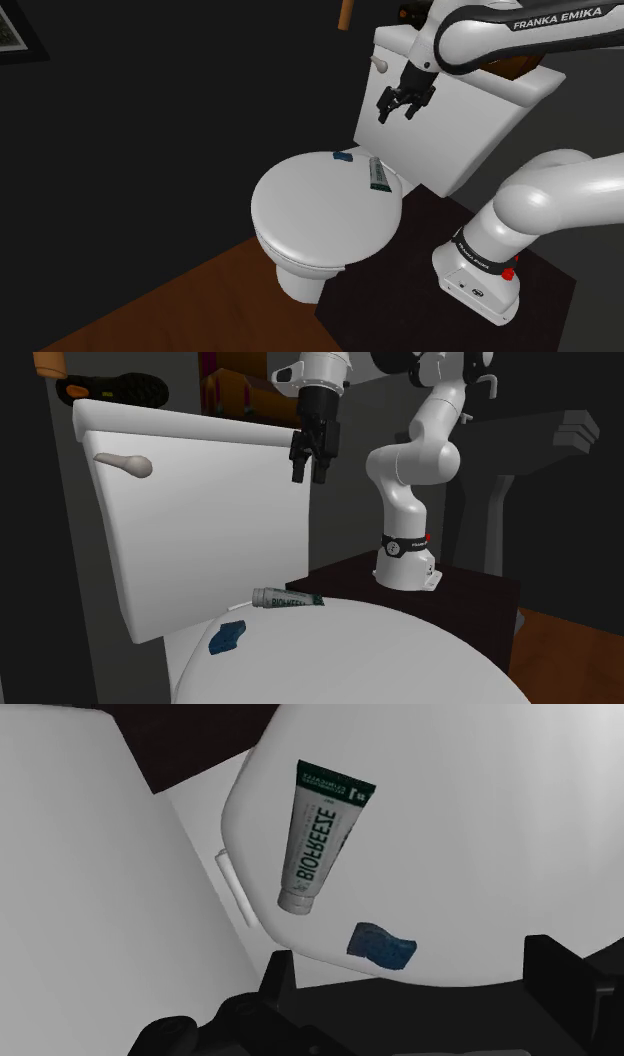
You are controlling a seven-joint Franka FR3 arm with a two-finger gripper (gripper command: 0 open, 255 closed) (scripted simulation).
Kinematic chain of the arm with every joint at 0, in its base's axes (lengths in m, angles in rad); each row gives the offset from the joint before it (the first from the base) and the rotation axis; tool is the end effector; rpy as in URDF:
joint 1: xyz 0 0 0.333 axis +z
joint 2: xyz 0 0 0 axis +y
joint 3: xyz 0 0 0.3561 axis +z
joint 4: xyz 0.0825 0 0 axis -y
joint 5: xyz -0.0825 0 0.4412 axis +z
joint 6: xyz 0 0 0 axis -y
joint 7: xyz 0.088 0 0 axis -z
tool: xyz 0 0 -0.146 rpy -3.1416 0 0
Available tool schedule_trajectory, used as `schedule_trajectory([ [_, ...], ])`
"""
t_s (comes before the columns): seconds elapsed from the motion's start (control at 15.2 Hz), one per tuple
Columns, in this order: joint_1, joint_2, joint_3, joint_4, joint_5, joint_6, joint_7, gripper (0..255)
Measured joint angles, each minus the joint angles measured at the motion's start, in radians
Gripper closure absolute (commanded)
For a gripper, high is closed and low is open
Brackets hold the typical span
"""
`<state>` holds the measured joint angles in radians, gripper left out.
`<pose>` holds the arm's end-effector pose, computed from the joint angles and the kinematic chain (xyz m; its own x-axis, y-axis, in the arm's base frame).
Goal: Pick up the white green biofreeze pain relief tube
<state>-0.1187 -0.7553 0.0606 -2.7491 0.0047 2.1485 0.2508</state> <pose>0.3609 -0.0233 0.4118 0.9359 -0.3149 0.1576 -0.3186 -0.9479 -0.0019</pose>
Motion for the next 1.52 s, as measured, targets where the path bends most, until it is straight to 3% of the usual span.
schedule_trajectory([
  [0.33, -0.047, 0.074, 0.021, -0.137, -0.004, 0.223, 0.084, 0],
  [0.59, -0.096, 0.214, 0.052, -0.196, -0.014, 0.433, 0.166, 0],
  [0.92, -0.223, 0.464, 0.131, -0.232, -0.09, 0.73, 0.307, 0],
  [0.99, -0.281, 0.525, 0.173, -0.233, -0.135, 0.795, 0.36, 0],
  [1.19, -0.384, 0.596, 0.24, -0.23, -0.228, 0.87, 0.443, 0],
  [1.32, -0.504, 0.65, 0.324, -0.216, -0.353, 0.911, 0.538, 0],
  [1.39, -0.567, 0.666, 0.363, -0.211, -0.433, 0.924, 0.596, 0],
  [1.45, -0.671, 0.702, 0.432, -0.189, -0.547, 0.934, 0.69, 0],
  [1.52, -0.76, 0.741, 0.477, -0.163, -0.736, 0.933, 0.842, 0],
])
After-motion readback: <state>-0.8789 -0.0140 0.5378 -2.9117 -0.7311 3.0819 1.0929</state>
